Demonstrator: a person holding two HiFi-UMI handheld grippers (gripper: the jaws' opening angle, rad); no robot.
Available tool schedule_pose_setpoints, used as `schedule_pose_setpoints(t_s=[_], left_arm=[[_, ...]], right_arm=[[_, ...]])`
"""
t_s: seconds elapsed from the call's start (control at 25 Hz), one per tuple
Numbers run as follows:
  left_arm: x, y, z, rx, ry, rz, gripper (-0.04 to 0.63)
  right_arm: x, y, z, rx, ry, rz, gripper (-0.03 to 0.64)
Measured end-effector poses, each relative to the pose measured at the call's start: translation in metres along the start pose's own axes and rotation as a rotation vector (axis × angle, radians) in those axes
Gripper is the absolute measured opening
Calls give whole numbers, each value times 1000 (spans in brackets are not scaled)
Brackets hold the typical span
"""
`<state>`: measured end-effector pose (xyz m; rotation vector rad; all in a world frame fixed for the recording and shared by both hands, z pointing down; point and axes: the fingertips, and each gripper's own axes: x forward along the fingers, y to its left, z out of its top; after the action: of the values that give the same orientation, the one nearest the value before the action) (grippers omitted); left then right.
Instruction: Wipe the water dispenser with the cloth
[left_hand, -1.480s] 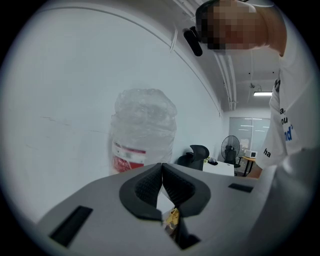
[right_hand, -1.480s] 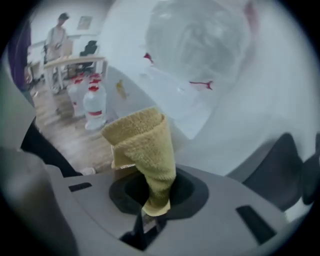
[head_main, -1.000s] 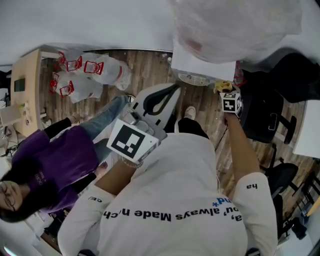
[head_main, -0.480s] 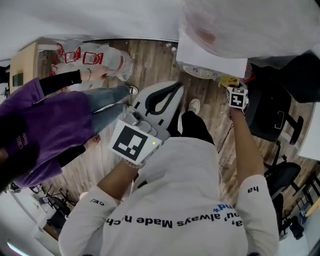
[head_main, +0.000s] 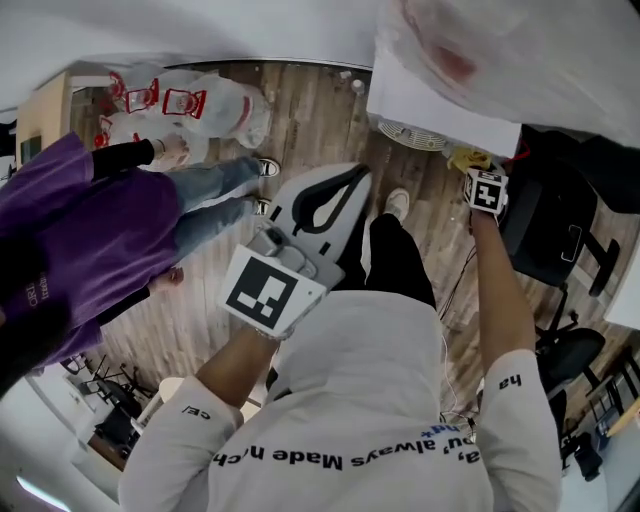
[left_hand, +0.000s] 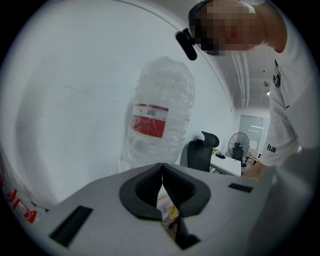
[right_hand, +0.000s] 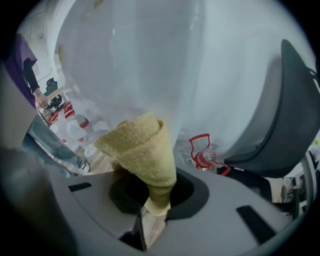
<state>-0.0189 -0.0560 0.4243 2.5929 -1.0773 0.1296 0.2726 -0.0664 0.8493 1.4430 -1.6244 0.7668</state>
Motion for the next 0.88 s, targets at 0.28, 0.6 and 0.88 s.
schedule_pose_setpoints(t_s=[0.28,0.6,0.88], left_arm=[[3,14,-25,-10,9,10,20],[6,36,-60,-13,13,11,20],[7,59,-91,-11,18,32,20]], right_arm=[[32,0,-19,37,10,11,64],[72,3,-38,52,33,13,66],[92,6,-42,79,45,-11,66]])
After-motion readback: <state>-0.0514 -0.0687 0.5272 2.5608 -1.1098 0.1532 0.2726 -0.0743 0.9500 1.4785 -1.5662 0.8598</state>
